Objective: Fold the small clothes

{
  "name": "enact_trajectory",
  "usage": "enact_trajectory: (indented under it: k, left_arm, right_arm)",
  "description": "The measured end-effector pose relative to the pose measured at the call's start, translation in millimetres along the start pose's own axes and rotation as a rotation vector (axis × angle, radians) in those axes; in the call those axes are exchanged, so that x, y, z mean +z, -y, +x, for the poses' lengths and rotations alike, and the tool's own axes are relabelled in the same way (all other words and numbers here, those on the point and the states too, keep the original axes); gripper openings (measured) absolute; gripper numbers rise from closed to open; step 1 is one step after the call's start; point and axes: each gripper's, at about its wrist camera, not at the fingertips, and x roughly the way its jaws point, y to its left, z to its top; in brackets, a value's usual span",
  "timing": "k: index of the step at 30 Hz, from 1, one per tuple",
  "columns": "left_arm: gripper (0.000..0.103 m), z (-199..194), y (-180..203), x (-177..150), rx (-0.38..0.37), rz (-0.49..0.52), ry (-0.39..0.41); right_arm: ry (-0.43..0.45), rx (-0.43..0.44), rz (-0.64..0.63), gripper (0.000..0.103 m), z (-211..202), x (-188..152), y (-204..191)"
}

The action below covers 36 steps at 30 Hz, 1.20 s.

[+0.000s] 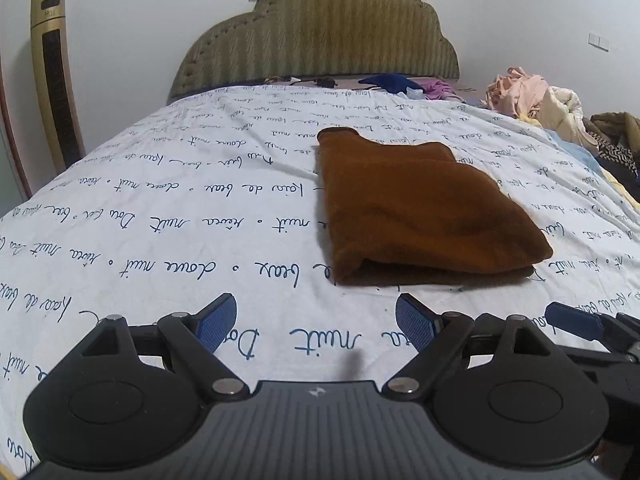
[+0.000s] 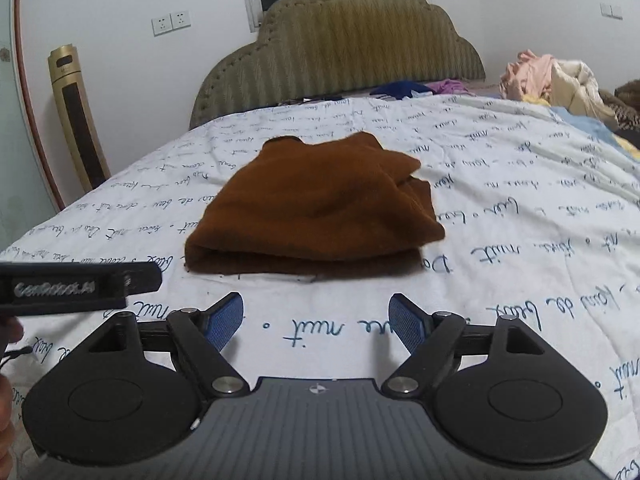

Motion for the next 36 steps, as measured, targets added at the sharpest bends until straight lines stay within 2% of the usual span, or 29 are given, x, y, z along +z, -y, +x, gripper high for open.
enact_trajectory:
  k: [7, 17, 36]
  left_arm:
    - [0.087, 5, 5, -8, 0.011, 0.010, -0.024]
    - [0.087, 0, 8, -9, -0.011, 0.023, 0.005]
    - [0.087, 1, 7, -9, 0.007, 0.020, -0.005]
  right_arm:
    - [-0.013, 0.000, 0.045, 0.079, 4, -8, 9]
    - [-0.021, 0.009, 0.059, 0.081, 4, -9, 13]
    - [-0.006, -0.004, 0.059, 0.085, 1, -5, 17]
